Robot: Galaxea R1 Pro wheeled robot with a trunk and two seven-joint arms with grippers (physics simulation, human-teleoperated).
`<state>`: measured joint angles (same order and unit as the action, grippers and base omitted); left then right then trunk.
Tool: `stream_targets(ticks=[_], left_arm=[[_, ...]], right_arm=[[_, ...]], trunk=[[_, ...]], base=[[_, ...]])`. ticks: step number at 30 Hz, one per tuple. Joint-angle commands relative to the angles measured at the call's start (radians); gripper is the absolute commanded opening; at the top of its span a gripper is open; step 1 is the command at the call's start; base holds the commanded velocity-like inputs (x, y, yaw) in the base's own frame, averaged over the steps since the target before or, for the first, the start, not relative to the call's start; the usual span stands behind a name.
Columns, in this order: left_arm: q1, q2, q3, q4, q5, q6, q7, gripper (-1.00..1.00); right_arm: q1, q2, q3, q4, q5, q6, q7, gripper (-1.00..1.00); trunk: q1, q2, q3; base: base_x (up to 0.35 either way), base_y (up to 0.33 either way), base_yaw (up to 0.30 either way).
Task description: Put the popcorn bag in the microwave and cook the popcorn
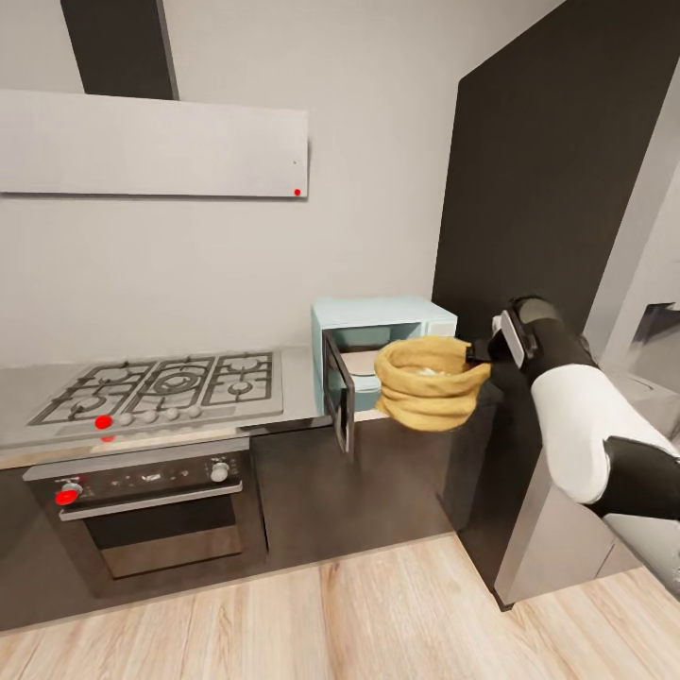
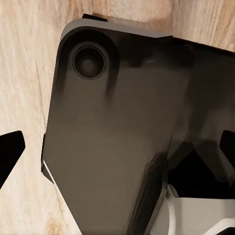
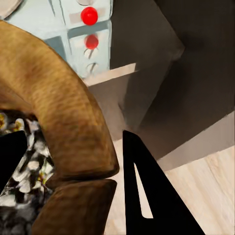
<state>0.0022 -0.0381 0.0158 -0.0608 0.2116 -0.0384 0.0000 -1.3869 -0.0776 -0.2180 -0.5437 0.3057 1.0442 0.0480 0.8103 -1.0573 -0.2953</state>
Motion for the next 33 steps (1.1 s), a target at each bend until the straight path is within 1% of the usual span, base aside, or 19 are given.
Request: stream_targets(ticks=[1, 2, 3, 6, 13, 22, 33], left_arm=[[0.000, 0.000, 0.001, -0.001, 0.006, -0.001, 0.000, 1.00], [0.000, 0.000, 0.001, -0.001, 0.006, -0.001, 0.000, 1.00], [0.000, 0.000, 0.001, -0.002, 0.006, -0.001, 0.000, 1.00], [0.001, 0.000, 0.001, -0.001, 0.006, -0.001, 0.000, 1.00], [0.001, 0.000, 0.001, -0.002, 0.006, -0.001, 0.000, 1.00], [0.001, 0.000, 0.001, -0.002, 0.006, -0.001, 0.000, 1.00], [0.000, 0.000, 0.001, -0.001, 0.006, -0.001, 0.000, 1.00]], right_arm=[[-0.015, 0.013, -0.005, 0.019, 0.012, 0.003, 0.006, -1.00], [-0.032, 0.036, -0.007, 0.037, 0.012, 0.003, 0.005, -1.00], [-0.039, 0.049, -0.009, 0.045, 0.012, 0.003, 0.005, -1.00], [-0.044, 0.058, -0.013, 0.048, 0.012, 0.003, 0.005, -1.00], [-0.044, 0.061, -0.018, 0.048, 0.011, 0.003, 0.006, -1.00], [-0.044, 0.057, -0.014, 0.034, 0.010, 0.003, 0.011, -1.00], [-0.044, 0.053, -0.016, 0.034, 0.010, 0.003, 0.009, -1.00]], trunk=[[0.000, -0.001, -0.001], [0.000, -0.001, -0.001], [0.000, -0.001, -0.001], [0.000, -0.001, -0.001], [0.000, -0.001, -0.001], [0.000, -0.001, -0.001], [0.000, -0.001, -0.001]], base=[[0.000, 0.000, 0.000], [0.000, 0.000, 0.000], [0.000, 0.000, 0.000], [0.000, 0.000, 0.000], [0.000, 0.000, 0.000], [0.000, 0.000, -0.006], [0.000, 0.000, -0.270]])
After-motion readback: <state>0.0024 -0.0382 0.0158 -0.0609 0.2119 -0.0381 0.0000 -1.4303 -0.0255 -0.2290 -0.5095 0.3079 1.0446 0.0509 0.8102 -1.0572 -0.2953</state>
